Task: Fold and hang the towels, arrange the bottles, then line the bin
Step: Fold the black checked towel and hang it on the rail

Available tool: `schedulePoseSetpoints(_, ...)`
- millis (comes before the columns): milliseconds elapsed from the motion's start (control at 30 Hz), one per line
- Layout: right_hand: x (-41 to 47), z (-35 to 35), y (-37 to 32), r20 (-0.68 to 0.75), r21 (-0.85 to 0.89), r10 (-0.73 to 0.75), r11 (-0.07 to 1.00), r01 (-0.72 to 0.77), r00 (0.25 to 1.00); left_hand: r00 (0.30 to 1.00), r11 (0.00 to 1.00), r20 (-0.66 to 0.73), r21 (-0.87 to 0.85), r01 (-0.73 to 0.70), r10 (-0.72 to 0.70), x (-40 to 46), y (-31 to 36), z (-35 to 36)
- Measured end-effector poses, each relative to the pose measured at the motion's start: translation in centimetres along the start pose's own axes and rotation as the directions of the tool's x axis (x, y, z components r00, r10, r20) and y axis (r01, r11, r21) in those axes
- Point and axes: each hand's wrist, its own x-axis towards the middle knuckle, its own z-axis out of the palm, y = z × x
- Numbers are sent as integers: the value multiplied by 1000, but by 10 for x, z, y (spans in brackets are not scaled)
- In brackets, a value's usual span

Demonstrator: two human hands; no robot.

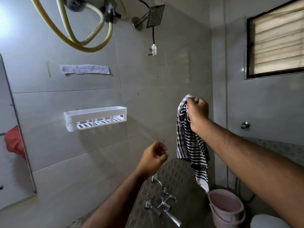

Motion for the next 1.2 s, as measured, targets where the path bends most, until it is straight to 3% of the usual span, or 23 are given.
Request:
schedulePoseSetpoints(33,-1,1,0,-1,-11,-6,1000,6,1000,972,959,-90,205,-197,219,-2,2,4)
schedulePoseSetpoints(100,-2,2,0,2,-17,-12,1000,12,1000,799,709,-50,498,-500,599,-5,8,12)
schedulePoseSetpoints(167,-3,2,0,10,-20,2,1000,-2,1000,709,506,119,620,-600,695,-1,7,17)
schedulePoseSetpoints(233,-4,1,-3,25,8,15,1000,-15,1000,721,405,202,714,-571,662,5,-2,21)
schedulePoseSetpoints(333,-2,-2,-6,49,55,45,997,-47,998,764,421,144,763,-490,629,11,-14,19)
schedulePoseSetpoints(567,6,-10,-10,-6,19,-18,1000,18,1000,761,469,46,763,-445,647,24,-22,5)
schedulePoseSetpoints(633,7,-19,-7,29,-183,-165,969,168,986,808,625,7,629,-461,589,25,-19,7)
schedulePoseSetpoints(667,8,-28,-4,141,-439,-220,860,260,965,872,778,-69,491,-393,484,24,-15,10)
schedulePoseSetpoints(700,8,-37,0,273,-682,-176,658,320,946,932,922,-173,284,-263,319,25,-10,13)
schedulePoseSetpoints(733,8,-45,4,353,-829,-63,440,343,933,960,996,-267,37,-79,86,27,-3,13)
schedulePoseSetpoints(767,8,-52,10,355,-896,108,323,305,929,934,977,-326,-193,88,-148,32,-3,13)
schedulePoseSetpoints(800,8,-57,15,349,-911,279,326,253,895,874,906,-343,-365,215,-345,37,-3,10)
schedulePoseSetpoints(833,7,-61,20,362,-888,394,420,185,845,813,838,-345,-463,287,-469,42,-6,6)
schedulePoseSetpoints(900,11,-63,30,378,-811,536,585,-9,755,759,799,-349,-485,355,-549,47,-9,-3)
schedulePoseSetpoints(967,10,-61,39,397,-704,614,681,-203,683,753,816,-362,-426,391,-550,45,-6,-9)
schedulePoseSetpoints(1067,8,-52,44,520,-486,596,795,-362,611,774,840,-351,-357,409,-526,46,-8,-10)
schedulePoseSetpoints(1200,-10,-32,43,648,-255,499,854,-453,576,816,812,-245,-434,390,-523,46,-2,-2)
